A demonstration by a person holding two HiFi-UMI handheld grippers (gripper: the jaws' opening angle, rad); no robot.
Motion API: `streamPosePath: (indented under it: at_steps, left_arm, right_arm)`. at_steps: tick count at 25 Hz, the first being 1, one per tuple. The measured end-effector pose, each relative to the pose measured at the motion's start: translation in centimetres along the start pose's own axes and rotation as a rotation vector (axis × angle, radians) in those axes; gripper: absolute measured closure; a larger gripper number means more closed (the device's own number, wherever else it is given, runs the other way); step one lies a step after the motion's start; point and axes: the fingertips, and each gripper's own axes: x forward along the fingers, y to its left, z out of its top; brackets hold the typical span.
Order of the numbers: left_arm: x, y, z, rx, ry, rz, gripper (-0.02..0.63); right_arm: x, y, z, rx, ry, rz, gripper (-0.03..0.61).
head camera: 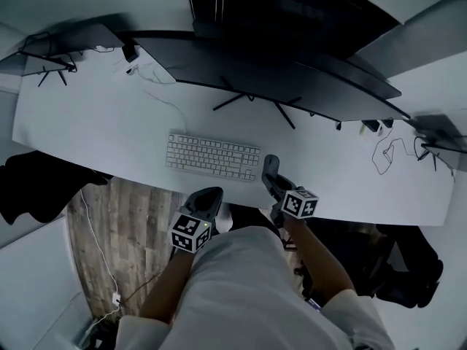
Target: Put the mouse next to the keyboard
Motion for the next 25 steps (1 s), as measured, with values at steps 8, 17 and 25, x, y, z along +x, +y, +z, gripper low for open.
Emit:
streamPosePath:
  at_steps: [8,17,25]
  left_arm:
    - [1.6,-1.1,-0.7,-0.027,0.014,0.054,0.595]
    - [1.4,-1.0,-2.2,-0.065,0.035,0.114,0.595]
    - [1.3,-1.2,-3.0,-0.092,0.038,0.140,0.595]
  right_arm:
    - [2.6,-3.0,-0.9,-0.040,0.084,-0.036,0.434]
    - [4.8,-5.5,-0.9,-0.030,0.127,-0.091,0.434]
    - [5.4,-6.3,-1.4,-0.013,0.150,-0.106,0.434]
